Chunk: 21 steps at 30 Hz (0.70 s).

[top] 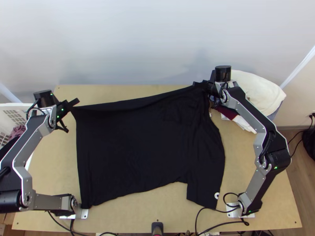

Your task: Fold the t-shirt

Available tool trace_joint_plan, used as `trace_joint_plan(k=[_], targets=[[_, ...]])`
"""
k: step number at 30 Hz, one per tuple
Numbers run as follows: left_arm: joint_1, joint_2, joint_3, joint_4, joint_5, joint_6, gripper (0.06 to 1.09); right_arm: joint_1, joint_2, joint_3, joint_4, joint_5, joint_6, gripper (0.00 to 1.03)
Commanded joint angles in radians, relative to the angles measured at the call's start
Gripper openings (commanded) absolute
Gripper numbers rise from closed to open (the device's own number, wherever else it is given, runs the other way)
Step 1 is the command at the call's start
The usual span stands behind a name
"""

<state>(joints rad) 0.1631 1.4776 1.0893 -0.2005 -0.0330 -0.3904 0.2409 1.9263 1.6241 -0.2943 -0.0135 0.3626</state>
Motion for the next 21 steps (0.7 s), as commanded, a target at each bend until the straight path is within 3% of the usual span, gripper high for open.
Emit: trace_joint_plan(k=[1, 21], targets=[[0.013, -0.05, -0.055, -0.005, 0.013, -0.013, 0.09, -0.009, 0.022, 0.028, -0.012, 0.026, -0.016, 0.03], [0.036, -0.223, -0.262, -0.01, 0.038, 0.031, 0.09, -0.005, -0.061, -0.058, -0.135, 0.086, -0.063, 0.03]])
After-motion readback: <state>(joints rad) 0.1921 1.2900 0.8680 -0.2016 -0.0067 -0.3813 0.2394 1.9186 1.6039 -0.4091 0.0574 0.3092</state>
